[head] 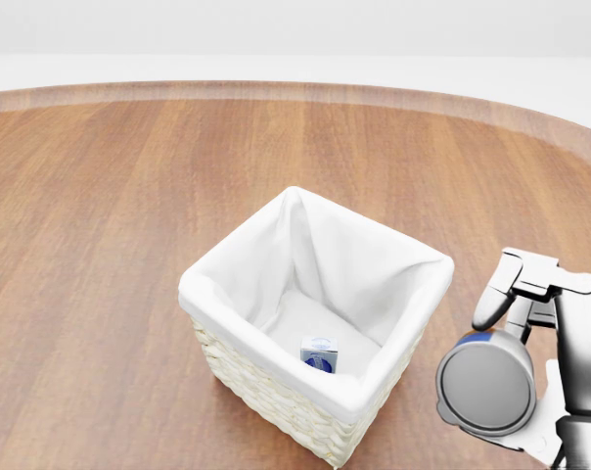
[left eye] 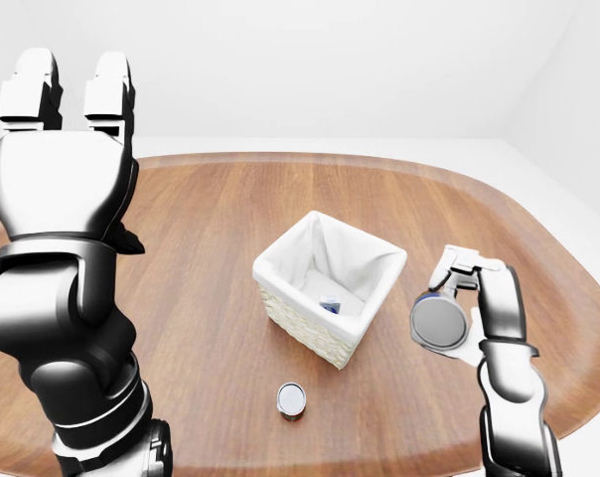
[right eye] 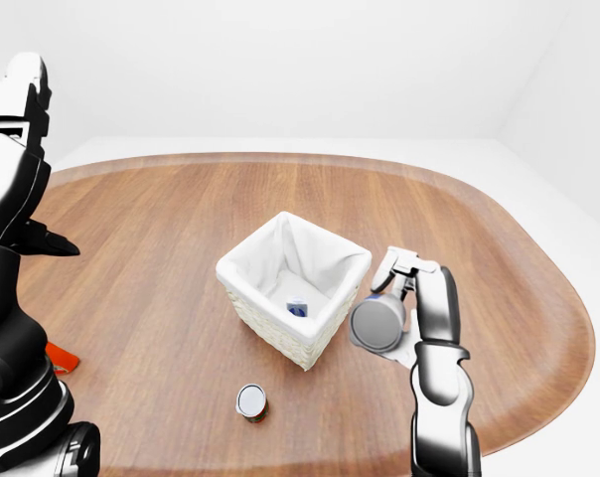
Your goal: Pick up the alphabet soup and the cream cheese box, and put them in the basket.
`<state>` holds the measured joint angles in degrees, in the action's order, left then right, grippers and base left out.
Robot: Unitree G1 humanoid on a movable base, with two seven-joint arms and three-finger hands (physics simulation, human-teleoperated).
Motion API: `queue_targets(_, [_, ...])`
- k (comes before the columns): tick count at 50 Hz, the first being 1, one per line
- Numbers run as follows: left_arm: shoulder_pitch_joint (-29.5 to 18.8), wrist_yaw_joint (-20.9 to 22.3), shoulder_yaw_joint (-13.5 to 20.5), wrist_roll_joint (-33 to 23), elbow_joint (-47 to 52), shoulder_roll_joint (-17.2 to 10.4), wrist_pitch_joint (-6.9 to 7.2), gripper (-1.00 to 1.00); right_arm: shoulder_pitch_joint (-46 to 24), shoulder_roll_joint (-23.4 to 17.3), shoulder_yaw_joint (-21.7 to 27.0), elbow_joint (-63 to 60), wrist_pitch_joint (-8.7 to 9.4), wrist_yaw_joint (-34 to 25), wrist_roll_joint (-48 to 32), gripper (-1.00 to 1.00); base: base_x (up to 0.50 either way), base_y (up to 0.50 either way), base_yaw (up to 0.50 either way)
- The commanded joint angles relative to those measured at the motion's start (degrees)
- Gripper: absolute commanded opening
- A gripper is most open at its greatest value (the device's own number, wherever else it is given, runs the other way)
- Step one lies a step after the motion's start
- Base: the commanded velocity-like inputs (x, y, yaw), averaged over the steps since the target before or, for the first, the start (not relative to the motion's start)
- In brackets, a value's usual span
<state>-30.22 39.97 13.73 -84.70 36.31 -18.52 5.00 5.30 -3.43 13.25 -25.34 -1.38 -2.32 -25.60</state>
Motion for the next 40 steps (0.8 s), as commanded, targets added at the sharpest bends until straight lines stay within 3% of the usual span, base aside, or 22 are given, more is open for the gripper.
queue_targets(1, [-0.2,0.0,-0.1,-0.2,0.0,-0.1,0.00,1.00,-6.0,-1.6,-1.1,-4.4,5.11,-1.8,2.4,-1.00,0.00,0.00,0.00])
queue_targets(4, [-0.2,0.0,-0.1,-0.2,-0.2,0.0,0.00,1.00,-8.3,-2.3,-1.7,-3.4,6.38,-1.7,2.2,-1.00,0.00,0.00,0.00])
queue_targets(22, [-0.4,0.0,-0.2,-0.6,-0.3,0.0,0.00,1.00,-22.9,-2.9,-8.5,0.3,6.38,-0.2,-0.8,-1.00,0.00,0.00,0.00])
queue_targets(30, [-0.3,0.0,0.0,-0.4,-0.7,-0.2,0.00,1.00,-31.0,-2.4,-11.4,10.3,6.38,0.7,-3.6,-1.00,0.00,0.00,0.00])
queue_targets(40, [-0.2,0.0,0.0,-0.4,-0.6,-0.1,0.00,1.00,-35.9,-2.0,-11.8,22.9,6.38,4.2,-3.3,-1.00,0.00,0.00,0.00])
